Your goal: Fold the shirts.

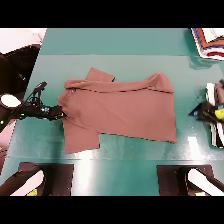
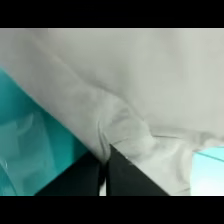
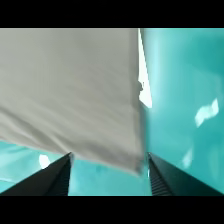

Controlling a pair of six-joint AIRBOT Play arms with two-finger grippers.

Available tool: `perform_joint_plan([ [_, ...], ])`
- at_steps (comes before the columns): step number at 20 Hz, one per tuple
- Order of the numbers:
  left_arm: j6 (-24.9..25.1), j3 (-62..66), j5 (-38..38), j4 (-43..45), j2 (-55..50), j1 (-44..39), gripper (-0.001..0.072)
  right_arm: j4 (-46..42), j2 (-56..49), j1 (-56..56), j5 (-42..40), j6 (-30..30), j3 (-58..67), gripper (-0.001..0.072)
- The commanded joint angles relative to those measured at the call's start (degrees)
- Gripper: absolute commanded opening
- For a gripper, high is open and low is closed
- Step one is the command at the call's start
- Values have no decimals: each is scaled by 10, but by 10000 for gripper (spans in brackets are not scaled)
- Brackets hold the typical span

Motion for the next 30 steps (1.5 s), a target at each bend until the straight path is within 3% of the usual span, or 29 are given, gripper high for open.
perform_joint_plan([
  [1,0,8,-13,1,23,-1,31,-40,0,-29,-10,15,-110,560],
  [8,0,8,-8,0,23,-1,32,48,0,31,-132,16,-257,550],
  [11,0,8,-9,0,23,-1,32,48,-1,67,-143,26,-255,484],
  [13,0,8,-12,0,23,0,31,47,0,89,-149,26,-255,350],
  [14,0,8,-15,1,23,0,31,47,0,99,-155,25,-255,236],
  [15,-1,10,-21,2,23,0,30,47,5,108,-161,23,-255,67],
  [16,-1,16,-31,3,27,0,29,47,17,117,-167,19,-254,15],
  [21,-31,132,-49,22,124,0,30,47,132,127,-171,19,-124,13],
  [26,-59,401,-60,21,185,0,30,42,200,127,-190,19,173,13],
  [30,-89,615,-64,23,186,0,30,40,187,127,-171,19,417,13],
])
